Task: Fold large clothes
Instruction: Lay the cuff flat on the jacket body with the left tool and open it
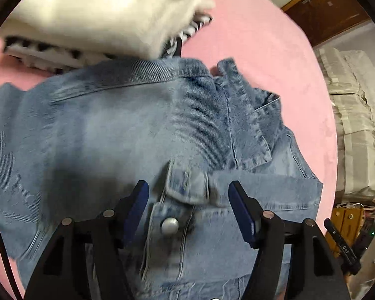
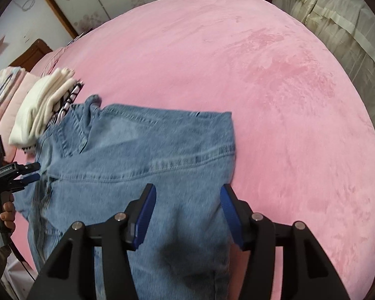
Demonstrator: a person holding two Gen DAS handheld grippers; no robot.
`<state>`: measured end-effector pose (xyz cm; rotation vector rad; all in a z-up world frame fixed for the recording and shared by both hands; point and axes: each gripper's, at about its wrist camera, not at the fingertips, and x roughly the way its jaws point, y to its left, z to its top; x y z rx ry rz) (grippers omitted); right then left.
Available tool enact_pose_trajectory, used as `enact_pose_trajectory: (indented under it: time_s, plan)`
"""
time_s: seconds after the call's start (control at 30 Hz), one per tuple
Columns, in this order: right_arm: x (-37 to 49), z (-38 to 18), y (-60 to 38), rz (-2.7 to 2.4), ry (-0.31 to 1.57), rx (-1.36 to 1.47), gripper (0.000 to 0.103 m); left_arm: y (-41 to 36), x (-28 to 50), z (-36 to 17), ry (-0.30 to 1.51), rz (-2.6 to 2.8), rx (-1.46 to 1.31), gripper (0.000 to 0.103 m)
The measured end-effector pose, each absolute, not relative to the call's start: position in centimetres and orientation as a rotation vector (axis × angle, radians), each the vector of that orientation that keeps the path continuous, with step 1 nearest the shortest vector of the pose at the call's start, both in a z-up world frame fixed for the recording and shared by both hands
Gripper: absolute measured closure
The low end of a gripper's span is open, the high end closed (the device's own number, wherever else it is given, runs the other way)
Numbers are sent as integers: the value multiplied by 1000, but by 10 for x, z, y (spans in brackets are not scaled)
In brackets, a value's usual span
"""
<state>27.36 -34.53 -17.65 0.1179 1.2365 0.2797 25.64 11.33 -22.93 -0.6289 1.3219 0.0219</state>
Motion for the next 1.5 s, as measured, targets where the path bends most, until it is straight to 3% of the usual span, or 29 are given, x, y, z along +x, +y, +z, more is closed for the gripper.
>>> enact_pose_trajectory:
  time_s: [0.1,0.2,0.27,0.37,0.53,0.57,0.6,0.63,0.67,1.0,1.17,1.27,1.5]
  plan:
    - [284,-182,-351,266,1241,135,49,111,275,-254,1408,-6,-655,38]
    - [297,-191,-358,253,1253,148,49,102,279,-269,1477,-86,-674,47]
    - [307,-198,-361,248,1261,156,49,92,277,-266,1470,-137,-607,87]
    - [325,-211,-367,239,1273,165,49,77,272,-251,1425,-122,-503,91]
    - [351,-232,-372,236,1291,163,50,62,265,-206,1264,-83,-393,92]
    - [355,-236,-371,239,1303,152,54,59,266,-199,1232,-77,-380,92]
    - [358,-239,-370,249,1306,148,62,57,268,-194,1209,-65,-366,92]
    - [360,-241,-368,273,1306,142,94,56,269,-192,1197,-49,-360,92]
    - [362,-241,-366,294,1312,140,99,56,271,-192,1187,-32,-362,92]
    - [365,-250,-358,171,1293,118,98,76,281,-243,1269,76,-420,88]
    - [349,-216,-361,194,1256,95,85,80,275,-217,1281,107,-387,74]
    - [321,-190,-362,218,1218,80,75,78,255,-186,1239,153,-317,73]
    - [227,-166,-332,364,1197,79,73,43,199,-161,1187,116,-358,73]
